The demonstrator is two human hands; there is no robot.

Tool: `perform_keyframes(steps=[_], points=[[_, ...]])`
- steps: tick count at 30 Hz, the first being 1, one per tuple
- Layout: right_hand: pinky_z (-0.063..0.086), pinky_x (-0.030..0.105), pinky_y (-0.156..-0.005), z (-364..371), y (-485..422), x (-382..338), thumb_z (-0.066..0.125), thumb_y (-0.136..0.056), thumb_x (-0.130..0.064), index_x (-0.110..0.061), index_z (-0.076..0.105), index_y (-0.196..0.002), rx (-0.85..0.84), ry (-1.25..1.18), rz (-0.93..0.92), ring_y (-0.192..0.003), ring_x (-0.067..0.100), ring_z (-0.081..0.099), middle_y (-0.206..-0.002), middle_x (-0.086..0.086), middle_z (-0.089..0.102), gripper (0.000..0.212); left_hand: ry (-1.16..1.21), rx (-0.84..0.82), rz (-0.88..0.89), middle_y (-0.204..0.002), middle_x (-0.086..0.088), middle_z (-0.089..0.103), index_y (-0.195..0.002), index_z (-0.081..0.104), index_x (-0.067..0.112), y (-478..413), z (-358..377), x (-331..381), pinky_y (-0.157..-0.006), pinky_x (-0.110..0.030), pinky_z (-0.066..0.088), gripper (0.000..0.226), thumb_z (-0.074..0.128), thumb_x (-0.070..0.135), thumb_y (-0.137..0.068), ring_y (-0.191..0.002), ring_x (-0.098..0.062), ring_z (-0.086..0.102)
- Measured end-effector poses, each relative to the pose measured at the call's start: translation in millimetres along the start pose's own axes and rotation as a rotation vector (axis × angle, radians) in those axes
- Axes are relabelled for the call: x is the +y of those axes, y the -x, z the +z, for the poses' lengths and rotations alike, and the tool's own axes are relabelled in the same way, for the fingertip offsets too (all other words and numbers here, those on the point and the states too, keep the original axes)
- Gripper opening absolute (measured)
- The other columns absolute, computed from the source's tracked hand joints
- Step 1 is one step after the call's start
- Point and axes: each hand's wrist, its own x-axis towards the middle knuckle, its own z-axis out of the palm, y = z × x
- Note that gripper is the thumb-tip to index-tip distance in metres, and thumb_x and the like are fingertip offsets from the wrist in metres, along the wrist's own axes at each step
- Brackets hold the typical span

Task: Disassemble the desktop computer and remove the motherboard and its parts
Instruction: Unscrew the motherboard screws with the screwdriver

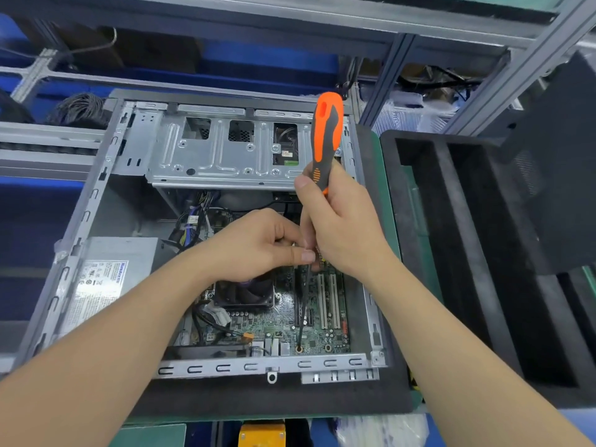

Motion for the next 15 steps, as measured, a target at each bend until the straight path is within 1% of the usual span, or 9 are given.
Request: perform_keyframes(steps=[5, 8, 9, 11, 12, 13, 14, 15], points=[[0.049, 0.037, -0.051, 0.4, 0.5, 0.2, 0.043, -0.106, -0.038, -0.027, 0.045, -0.094, -0.002, -0.018, -0.004, -0.042, 0.019, 0.06, -0.049, 0.004, 0.061, 0.017, 0.002, -0.008, 0.013, -0.095, -0.032, 0.07, -0.095, 0.08, 0.034, 0.5, 0.0, 0.4, -0.096, -0.065, 0.049, 0.027, 0.066, 0.057, -0.088, -0.085, -0.043, 0.066], [0.048, 0.036, -0.046, -0.3, 1.6, -0.6, 0.044, -0.106, -0.037, -0.026, 0.046, -0.093, -0.028, -0.049, 0.0, -0.039, 0.023, 0.058, -0.048, 0.004, 0.061, 0.017, 0.011, -0.012, 0.037, -0.094, -0.029, 0.071, -0.092, 0.08, 0.035, 0.7, 0.2, 0.4, -0.097, -0.062, 0.05, 0.027, 0.067, 0.058, -0.086, -0.084, -0.044, 0.065], [0.046, 0.034, -0.043, -1.0, 1.8, -0.9, 0.044, -0.106, -0.036, -0.026, 0.046, -0.093, -0.042, -0.07, -0.001, -0.038, 0.024, 0.057, -0.048, 0.005, 0.061, 0.017, 0.016, -0.014, 0.046, -0.094, -0.029, 0.071, -0.09, 0.08, 0.034, 0.3, 0.2, -0.2, -0.096, -0.063, 0.05, 0.026, 0.067, 0.057, -0.086, -0.084, -0.044, 0.065], [0.042, 0.026, -0.042, -3.2, 2.8, -1.2, 0.045, -0.105, -0.032, -0.026, 0.047, -0.092, -0.077, -0.126, -0.008, -0.036, 0.024, 0.055, -0.047, 0.008, 0.06, 0.015, 0.05, -0.025, 0.062, -0.091, -0.033, 0.069, -0.09, 0.079, 0.032, 0.1, -0.6, -2.4, -0.092, -0.064, 0.049, 0.026, 0.068, 0.056, -0.087, -0.082, -0.046, 0.064], [0.041, 0.023, -0.042, -4.5, 3.5, -1.4, 0.046, -0.104, -0.03, -0.026, 0.047, -0.092, -0.106, -0.173, -0.007, -0.034, 0.023, 0.053, -0.047, 0.009, 0.06, 0.013, 0.072, -0.048, 0.077, -0.088, -0.034, 0.067, -0.09, 0.079, 0.031, 0.8, -1.4, -3.9, -0.086, -0.062, 0.05, 0.026, 0.069, 0.056, -0.088, -0.078, -0.047, 0.062], [0.04, 0.022, -0.04, -5.9, 4.0, -1.9, 0.047, -0.103, -0.027, -0.028, 0.047, -0.091, -0.143, -0.231, -0.004, -0.031, 0.021, 0.05, -0.047, 0.01, 0.059, 0.012, 0.09, -0.081, 0.093, -0.08, -0.032, 0.065, -0.092, 0.079, 0.032, 1.8, -2.3, -4.4, -0.075, -0.055, 0.049, 0.024, 0.069, 0.055, -0.089, -0.07, -0.048, 0.057], [0.038, 0.022, -0.038, -7.5, 4.4, -2.3, 0.048, -0.101, -0.025, -0.028, 0.048, -0.091, -0.187, -0.294, 0.002, -0.029, 0.022, 0.047, -0.047, 0.011, 0.059, 0.011, 0.116, -0.111, 0.112, -0.068, -0.025, 0.06, -0.093, 0.079, 0.036, 2.7, -3.2, -4.8, -0.066, -0.043, 0.041, 0.019, 0.069, 0.052, -0.091, -0.061, -0.044, 0.048], [0.037, 0.023, -0.036, -9.2, 4.8, -2.5, 0.048, -0.099, -0.024, -0.026, 0.048, -0.091, -0.239, -0.355, 0.009, -0.028, 0.026, 0.044, -0.048, 0.012, 0.059, 0.008, 0.141, -0.144, 0.136, -0.058, -0.015, 0.052, -0.092, 0.078, 0.041, 3.6, -3.3, -4.5, -0.062, -0.033, 0.033, 0.011, 0.069, 0.047, -0.094, -0.053, -0.037, 0.038]])
